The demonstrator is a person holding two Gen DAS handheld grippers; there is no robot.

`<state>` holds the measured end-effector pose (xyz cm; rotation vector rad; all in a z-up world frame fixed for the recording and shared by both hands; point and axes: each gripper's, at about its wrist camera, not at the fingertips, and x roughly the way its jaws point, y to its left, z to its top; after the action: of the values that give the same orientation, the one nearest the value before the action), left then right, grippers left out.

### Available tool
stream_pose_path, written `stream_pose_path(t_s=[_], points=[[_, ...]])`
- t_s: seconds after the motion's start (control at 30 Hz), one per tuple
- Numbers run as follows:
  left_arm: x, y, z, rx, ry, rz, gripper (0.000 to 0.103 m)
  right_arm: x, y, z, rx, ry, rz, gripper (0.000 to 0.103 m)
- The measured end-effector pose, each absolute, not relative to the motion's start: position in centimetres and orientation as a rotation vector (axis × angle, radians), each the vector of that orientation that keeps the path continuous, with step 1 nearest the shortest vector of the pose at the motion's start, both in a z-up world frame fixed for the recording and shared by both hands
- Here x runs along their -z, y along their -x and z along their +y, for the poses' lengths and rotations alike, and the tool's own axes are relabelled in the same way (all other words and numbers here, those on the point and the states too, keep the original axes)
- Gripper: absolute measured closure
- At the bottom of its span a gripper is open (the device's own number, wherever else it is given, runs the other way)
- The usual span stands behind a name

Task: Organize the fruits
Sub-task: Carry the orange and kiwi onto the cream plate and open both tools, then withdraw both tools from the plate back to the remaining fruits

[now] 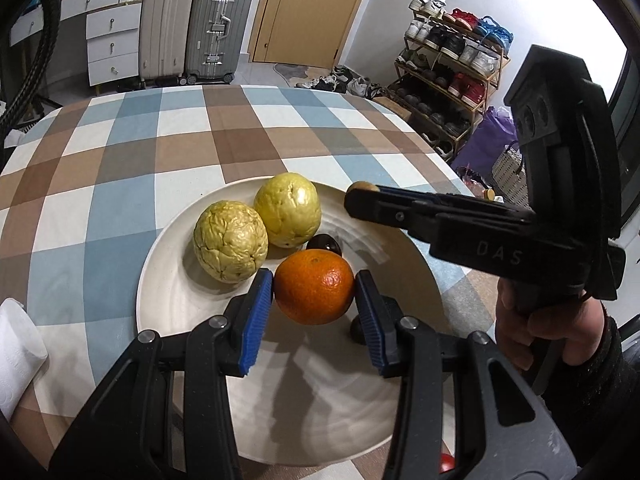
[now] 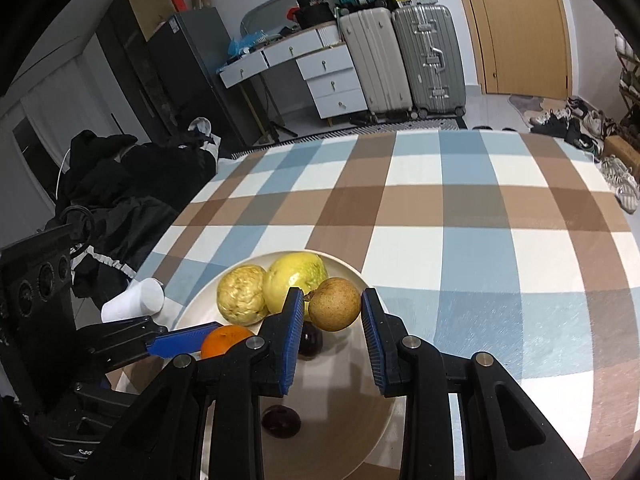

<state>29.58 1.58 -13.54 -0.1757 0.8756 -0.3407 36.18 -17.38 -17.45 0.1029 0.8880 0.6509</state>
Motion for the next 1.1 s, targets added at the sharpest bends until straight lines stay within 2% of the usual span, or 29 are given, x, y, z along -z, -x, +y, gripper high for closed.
stream_pose_path(t_s=[0.5,0.67,0.9,1.0,1.1], points=[[14.0,-30.4,1.5,0.326,0.168,0.884,0.063,19.2,-37.5,-16.6,-0.638,-0.125,0.957,0.072],[13.7,-30.3,1.6,0.322,0.162,0.87,0.063,19.0,-37.4,-16.7,-0.645,-0.137,0.95,0.064],[12.5,-29.4,1.7,0.306,0.153,0.859,0.062,17.3,-36.3,-17.7,-0.625,-0.135,0.891,0.062],[11.6,-28.5,1.8,0.296,0.149,0.847,0.06,16.1,-35.4,-18.5,-0.615,-0.142,0.865,0.059],[10.6,-27.4,1.7,0.279,0.135,0.832,0.05,14.8,-34.2,-19.3,-0.606,-0.148,0.837,0.051]])
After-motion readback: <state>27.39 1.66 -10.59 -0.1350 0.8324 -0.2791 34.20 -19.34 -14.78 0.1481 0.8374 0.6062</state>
